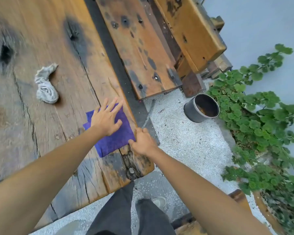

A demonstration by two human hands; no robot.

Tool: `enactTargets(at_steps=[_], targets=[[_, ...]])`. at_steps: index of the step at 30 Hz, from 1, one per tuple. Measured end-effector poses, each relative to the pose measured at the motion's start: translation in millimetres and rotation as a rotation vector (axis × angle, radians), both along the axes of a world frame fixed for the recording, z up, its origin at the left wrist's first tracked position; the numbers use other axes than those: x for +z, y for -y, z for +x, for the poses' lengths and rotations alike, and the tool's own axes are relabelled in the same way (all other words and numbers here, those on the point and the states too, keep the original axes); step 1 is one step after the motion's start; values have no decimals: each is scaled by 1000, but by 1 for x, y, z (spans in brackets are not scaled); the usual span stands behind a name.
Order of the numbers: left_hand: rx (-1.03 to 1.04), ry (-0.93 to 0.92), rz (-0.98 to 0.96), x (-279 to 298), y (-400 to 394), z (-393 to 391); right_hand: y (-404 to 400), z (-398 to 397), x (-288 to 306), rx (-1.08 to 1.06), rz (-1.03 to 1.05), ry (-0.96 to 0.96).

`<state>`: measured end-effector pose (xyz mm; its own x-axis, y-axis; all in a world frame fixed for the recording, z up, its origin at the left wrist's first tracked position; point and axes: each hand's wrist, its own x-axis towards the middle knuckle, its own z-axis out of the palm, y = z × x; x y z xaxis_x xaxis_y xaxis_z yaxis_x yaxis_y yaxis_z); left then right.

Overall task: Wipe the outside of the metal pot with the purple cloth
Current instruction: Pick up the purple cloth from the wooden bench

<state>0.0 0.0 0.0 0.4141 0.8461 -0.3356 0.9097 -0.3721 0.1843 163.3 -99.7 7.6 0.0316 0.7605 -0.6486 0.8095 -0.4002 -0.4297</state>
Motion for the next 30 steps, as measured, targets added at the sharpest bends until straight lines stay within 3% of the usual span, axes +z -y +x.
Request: enactTargets(at_steps=[6,12,17,21,30], targets=[[-56,-36,-115,-5,-11,-4,-7,-18,-19,-88,-49,56],[-114,-103,-225,-12,-17,-1,-11,-22,-40,-290,-19,-8],[-375,-229,-129,-15,-14,3,-17,-20,-42,-467,-19,-199],[-548,-261,-120,-13,-19,18,-23,-15,-36,-403,18,-368],[-646,-152,-66,-3,-47,71,-6,64,14,-404,107,-392]])
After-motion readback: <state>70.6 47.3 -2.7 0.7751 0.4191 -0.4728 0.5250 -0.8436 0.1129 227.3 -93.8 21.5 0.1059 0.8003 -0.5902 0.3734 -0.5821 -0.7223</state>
